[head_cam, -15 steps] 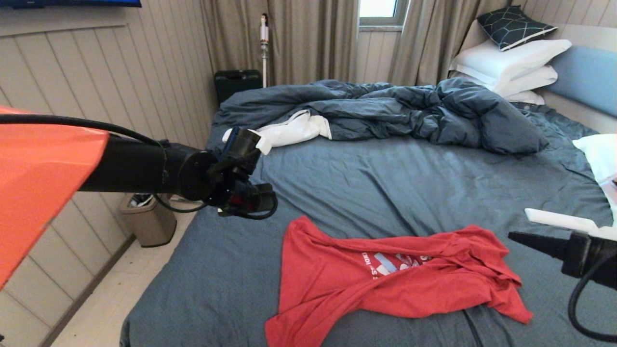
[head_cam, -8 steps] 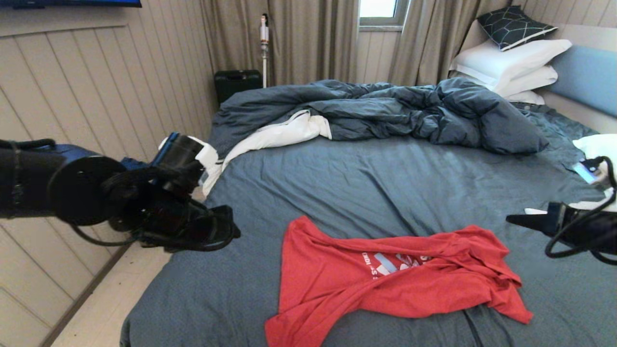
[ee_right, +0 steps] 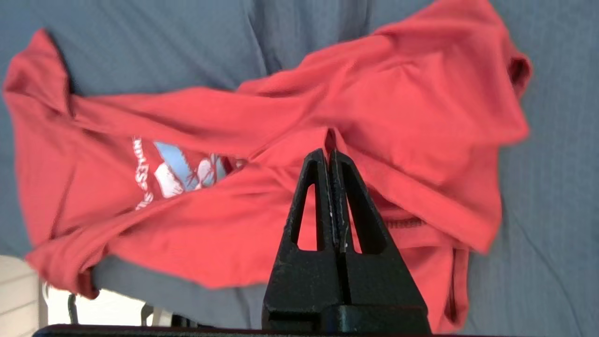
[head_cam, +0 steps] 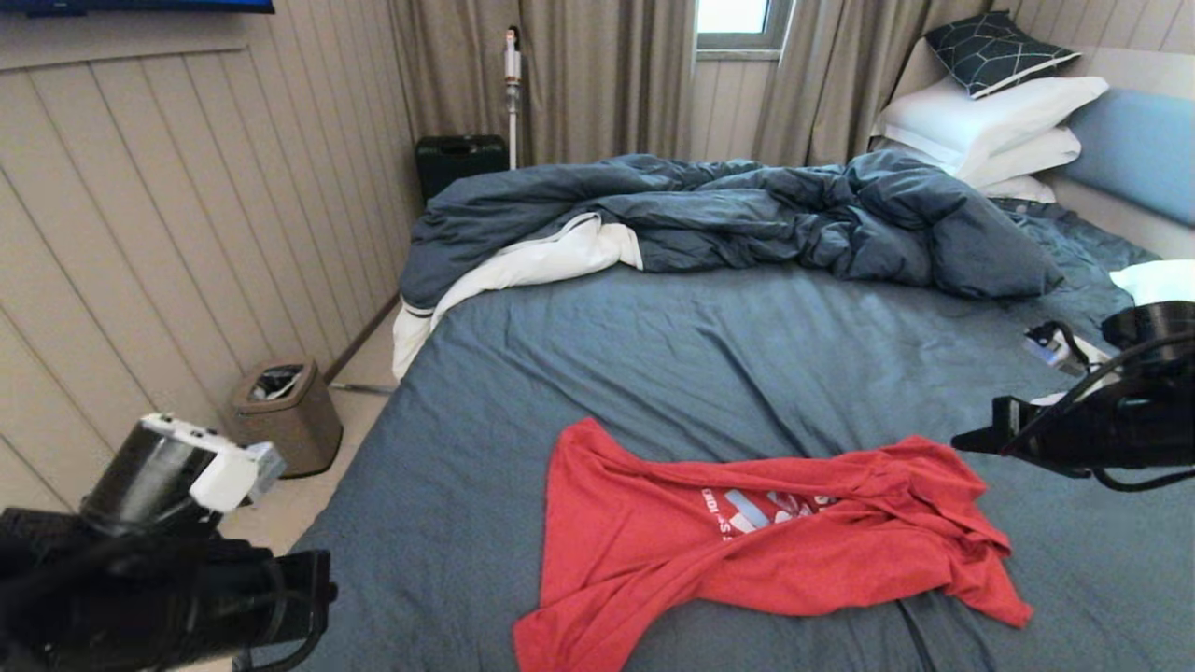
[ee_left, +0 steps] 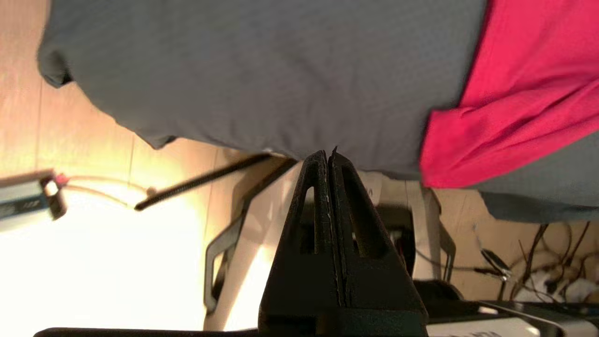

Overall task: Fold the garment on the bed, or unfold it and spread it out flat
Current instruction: Unford the red T-shirt

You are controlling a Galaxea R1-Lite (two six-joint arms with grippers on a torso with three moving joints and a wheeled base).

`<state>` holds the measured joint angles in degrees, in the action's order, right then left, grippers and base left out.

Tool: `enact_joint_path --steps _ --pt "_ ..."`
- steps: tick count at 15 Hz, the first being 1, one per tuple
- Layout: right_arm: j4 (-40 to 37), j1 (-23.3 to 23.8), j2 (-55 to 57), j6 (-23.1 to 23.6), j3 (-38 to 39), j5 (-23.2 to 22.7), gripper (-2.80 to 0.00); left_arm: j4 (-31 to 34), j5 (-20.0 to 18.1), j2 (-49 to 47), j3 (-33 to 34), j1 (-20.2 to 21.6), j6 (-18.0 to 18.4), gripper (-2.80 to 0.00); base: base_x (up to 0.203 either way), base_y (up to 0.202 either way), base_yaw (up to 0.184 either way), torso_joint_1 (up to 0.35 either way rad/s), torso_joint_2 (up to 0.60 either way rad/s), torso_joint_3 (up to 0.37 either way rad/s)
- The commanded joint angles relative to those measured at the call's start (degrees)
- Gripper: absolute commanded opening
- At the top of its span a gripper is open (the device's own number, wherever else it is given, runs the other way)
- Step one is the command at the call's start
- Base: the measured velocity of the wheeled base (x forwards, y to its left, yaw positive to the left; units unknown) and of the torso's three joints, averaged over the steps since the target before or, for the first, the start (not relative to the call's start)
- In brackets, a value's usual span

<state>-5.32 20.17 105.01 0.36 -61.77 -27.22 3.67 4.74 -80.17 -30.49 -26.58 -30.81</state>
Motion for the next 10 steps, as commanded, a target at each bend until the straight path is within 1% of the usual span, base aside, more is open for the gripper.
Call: enact_joint_path --steps 1,2,3,4,8,10 --pt "-1.23 -1.49 2.56 0.44 -1.64 1.49 -2.80 -5.24 0.05 5.90 6.36 0.42 -0.31 -2.80 0.000 0.000 0.000 0.000 0.00 0.000" --pt "-1.85 -2.39 2.85 2.36 -1.65 4.01 -2.80 -8.36 0.02 6.24 8.32 0.53 -0.50 -2.80 0.000 0.000 0.000 0.000 0.00 0.000" --pt "-1.88 -2.96 2.91 4.48 -1.19 5.47 0.00 -9.65 0.01 5.58 8.96 0.56 -0.53 -2.80 0.000 0.000 0.000 0.000 0.00 0.000" --pt "-1.97 -3.21 2.92 5.95 -1.07 6.29 0.00 -10.15 -0.08 5.04 9.13 0.57 -0.40 -2.80 0.000 0.000 0.000 0.000 0.00 0.000" --pt "-1.99 -3.25 4.44 6.15 -1.04 7.13 0.00 -10.27 -0.83 4.06 9.31 0.52 -0.57 -2.80 0.000 0.000 0.000 0.000 0.00 0.000" --pt "-1.65 -4.22 5.90 6.15 -1.20 7.81 0.00 -10.27 -0.87 3.79 9.58 0.57 -0.57 -2.80 0.000 0.000 0.000 0.000 0.00 0.000"
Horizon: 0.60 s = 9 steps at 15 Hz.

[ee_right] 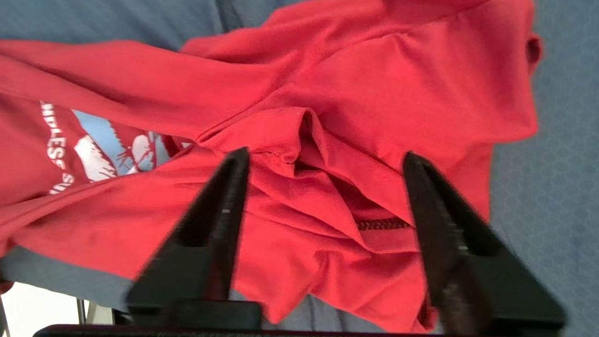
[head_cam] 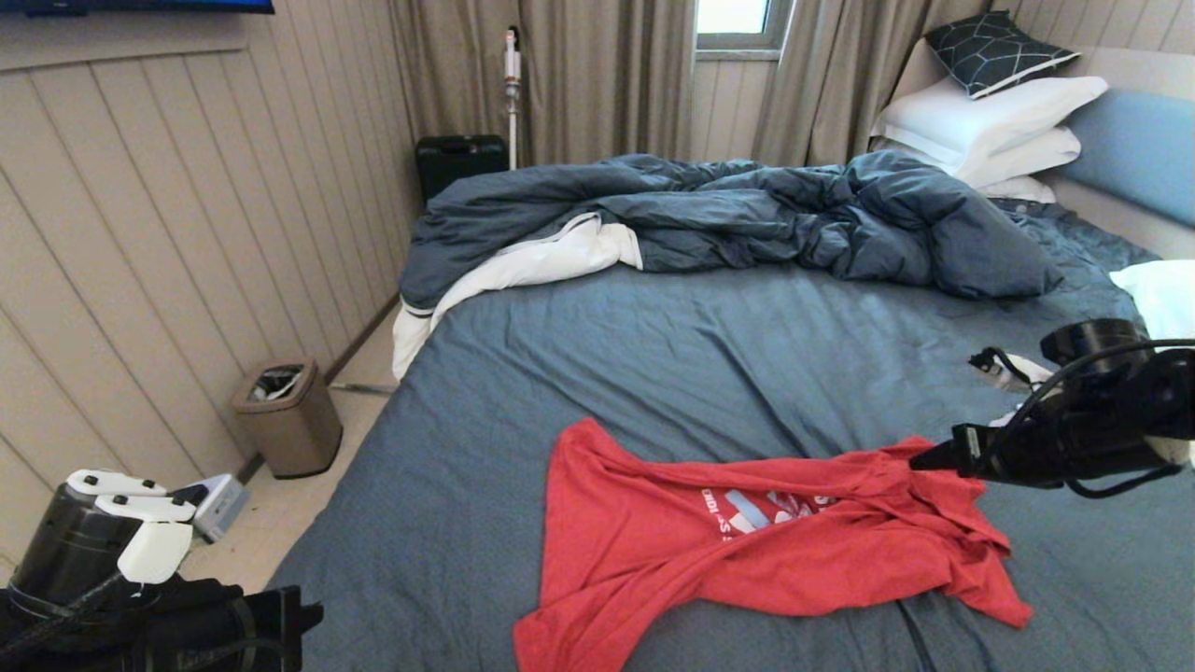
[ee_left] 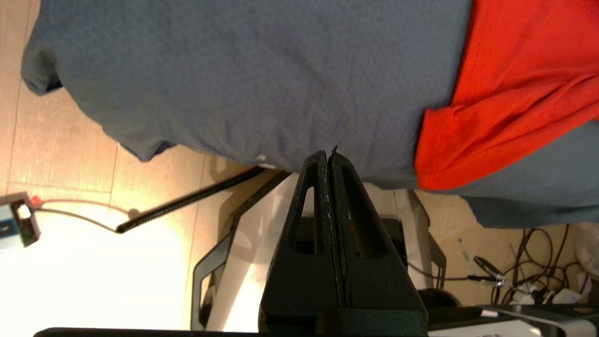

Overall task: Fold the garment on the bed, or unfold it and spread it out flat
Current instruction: Unford the red T-shirt

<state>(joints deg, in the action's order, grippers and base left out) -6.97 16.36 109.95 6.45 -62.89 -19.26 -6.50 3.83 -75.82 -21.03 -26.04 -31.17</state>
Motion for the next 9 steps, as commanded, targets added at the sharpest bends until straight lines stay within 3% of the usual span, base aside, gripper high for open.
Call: enact_joint_path --steps 1,8,9 --pt "0.09 -1.01 1.62 0.06 -0.16 -0.01 0.00 -0.09 -0.04 -0.84 0.20 -0.05 -0.21 -2.80 0.000 0.000 0.000 0.000 0.00 0.000" --pt "0.21 -3.00 4.06 0.06 -0.92 0.98 0.00 -2.31 -0.05 -3.45 0.57 0.02 -0.12 -2.80 0.000 0.000 0.000 0.000 0.00 0.000" --pt "0.21 -3.00 4.54 0.06 -0.92 0.98 -2.80 -2.38 -0.05 -3.53 0.64 0.02 -0.12 -2.80 0.000 0.000 0.000 0.000 0.00 0.000"
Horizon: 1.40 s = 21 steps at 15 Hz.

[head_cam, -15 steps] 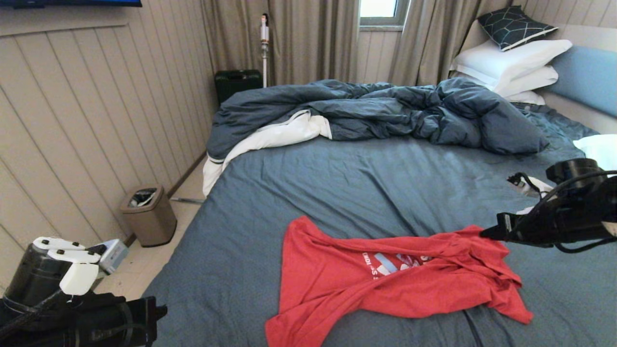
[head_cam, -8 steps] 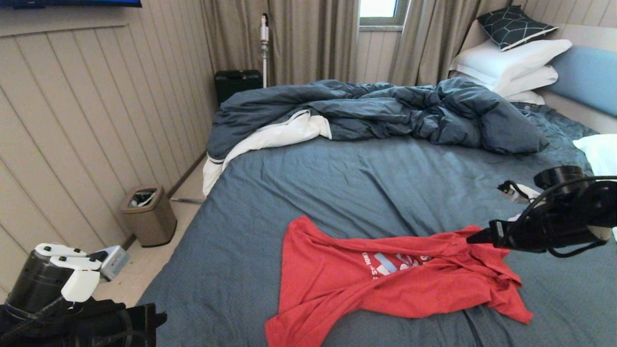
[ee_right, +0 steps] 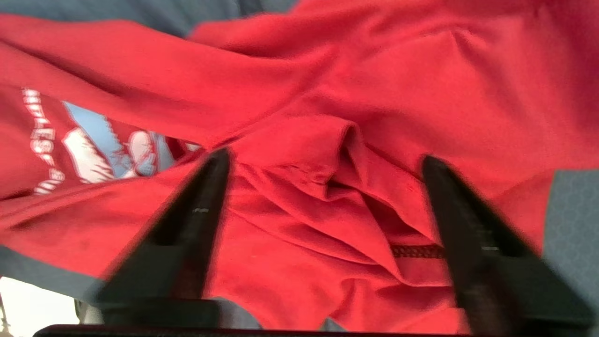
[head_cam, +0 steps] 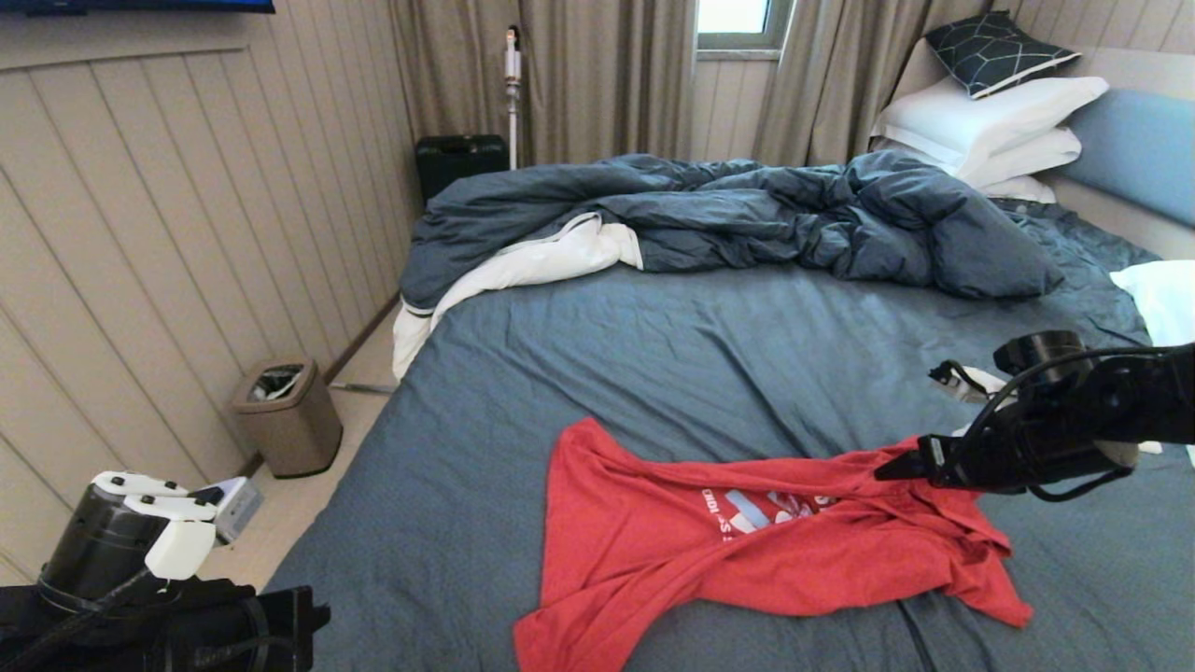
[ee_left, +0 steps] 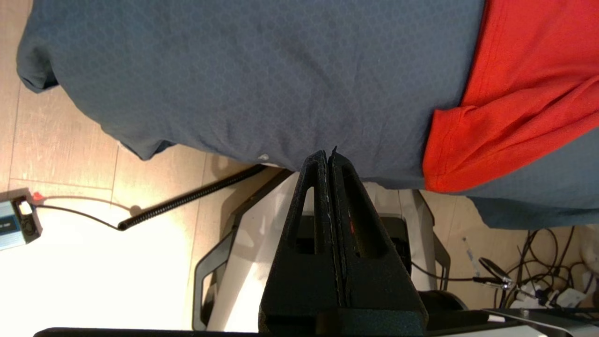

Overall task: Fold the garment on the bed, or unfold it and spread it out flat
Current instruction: Unford the red T-shirt

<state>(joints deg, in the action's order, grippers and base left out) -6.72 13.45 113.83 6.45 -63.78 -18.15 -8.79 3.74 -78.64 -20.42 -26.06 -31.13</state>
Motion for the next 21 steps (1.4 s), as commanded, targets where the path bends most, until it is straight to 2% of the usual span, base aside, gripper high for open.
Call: enact_joint_path --steps 1,9,12,14,16,20,21 --pt "-0.05 -0.09 1.02 0.12 -0.03 -0.13 -2.80 -0.09 0.04 -0.77 0.03 -0.04 -0.15 -2.80 0.000 0.000 0.000 0.000 0.00 0.000" --pt "1.77 -0.28 2.46 0.06 -1.51 0.37 -2.80 -0.18 -0.14 -1.69 0.47 -0.13 -0.15 -2.80 0.000 0.000 0.000 0.000 0.00 0.000" --pt "2.03 -0.07 2.13 -0.56 -5.36 0.69 -2.80 -0.18 -0.14 -1.60 0.47 -0.13 -0.15 -2.80 0.000 0.000 0.000 0.000 0.00 0.000" --pt "2.05 -0.05 2.43 -2.26 -10.07 2.17 -2.80 -1.10 -0.08 -1.53 0.63 -0.13 -0.15 -2.80 0.000 0.000 0.000 0.000 0.00 0.000" --pt "2.02 -0.17 4.16 -3.64 -16.85 5.59 -2.80 -1.61 -0.14 -1.52 0.73 -0.13 -0.24 -2.80 0.000 0.000 0.000 0.000 0.00 0.000" --pt "1.69 -0.45 13.77 -4.15 -33.26 11.31 -2.80 -1.76 -0.05 -1.52 0.82 -0.13 -0.15 -2.80 0.000 0.000 0.000 0.000 0.00 0.000" --pt "2.55 -1.01 15.69 -4.01 -34.65 12.80 -2.80 -1.85 -0.05 -1.60 0.82 -0.13 -0.24 -2.80 0.000 0.000 0.000 0.000 0.00 0.000"
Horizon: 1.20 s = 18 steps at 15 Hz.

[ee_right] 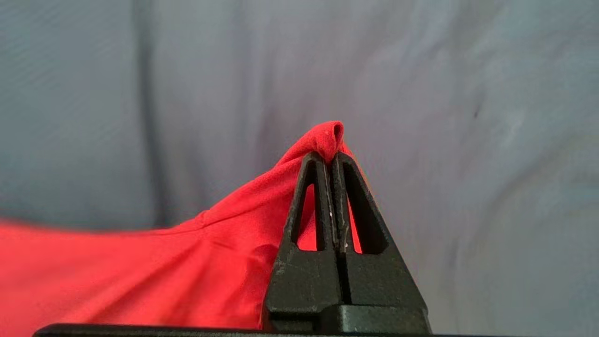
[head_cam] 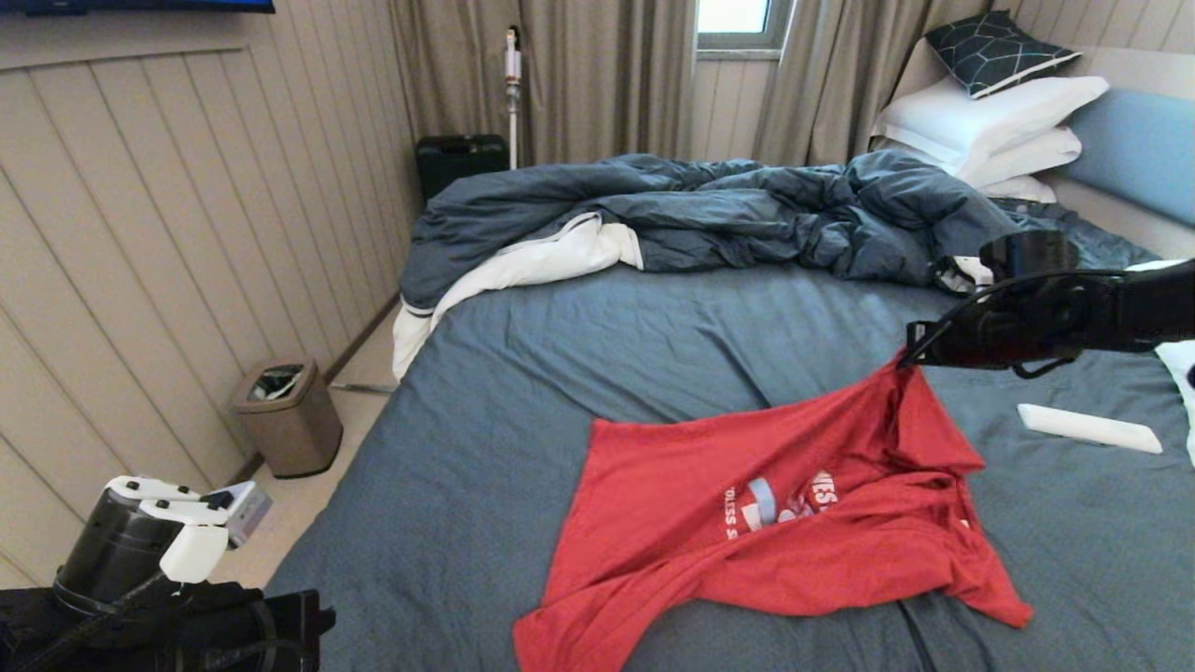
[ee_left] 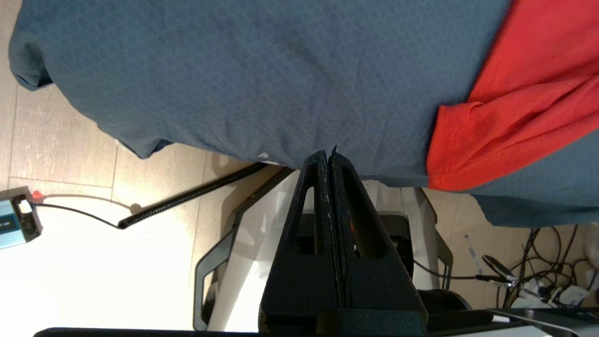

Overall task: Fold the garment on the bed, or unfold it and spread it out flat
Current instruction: Unford the red T-shirt

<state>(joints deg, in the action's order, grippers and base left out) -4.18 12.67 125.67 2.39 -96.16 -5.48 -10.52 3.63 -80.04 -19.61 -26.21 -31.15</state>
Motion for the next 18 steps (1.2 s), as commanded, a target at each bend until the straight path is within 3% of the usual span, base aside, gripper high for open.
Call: enact_joint_path --steps 1,3,8,9,15,18 --pt "1.75 -1.52 4.73 0.17 -2.33 1.05 -2.80 -0.03 0.06 -0.20 0.01 0.02 -0.14 -2.80 0.000 0.000 0.000 0.000 0.00 0.000" --pt "5.10 -2.36 6.80 0.33 -2.36 3.21 -2.80 -0.03 0.06 -0.29 0.01 -0.06 -0.18 -2.80 0.000 0.000 0.000 0.000 0.00 0.000" --pt "5.50 -2.30 6.52 -0.02 -2.27 3.72 -2.80 -1.17 0.06 -0.38 0.56 -0.07 -0.14 -2.80 0.000 0.000 0.000 0.000 0.00 0.000" --pt "5.59 -2.30 6.43 -0.10 -2.27 3.72 0.00 -1.34 0.06 -0.38 0.71 -0.07 -0.14 -2.80 0.000 0.000 0.000 0.000 0.00 0.000" --pt "4.90 -1.96 0.84 -2.22 -0.76 3.48 0.00 -2.22 0.06 -0.38 0.80 -0.07 -0.23 -2.80 0.000 0.000 0.000 0.000 0.00 0.000" --pt "2.74 -1.93 -6.55 -3.31 7.43 3.22 0.00 -2.22 0.06 -0.29 0.80 -0.07 -0.32 -2.80 0.000 0.000 0.000 0.000 0.00 0.000"
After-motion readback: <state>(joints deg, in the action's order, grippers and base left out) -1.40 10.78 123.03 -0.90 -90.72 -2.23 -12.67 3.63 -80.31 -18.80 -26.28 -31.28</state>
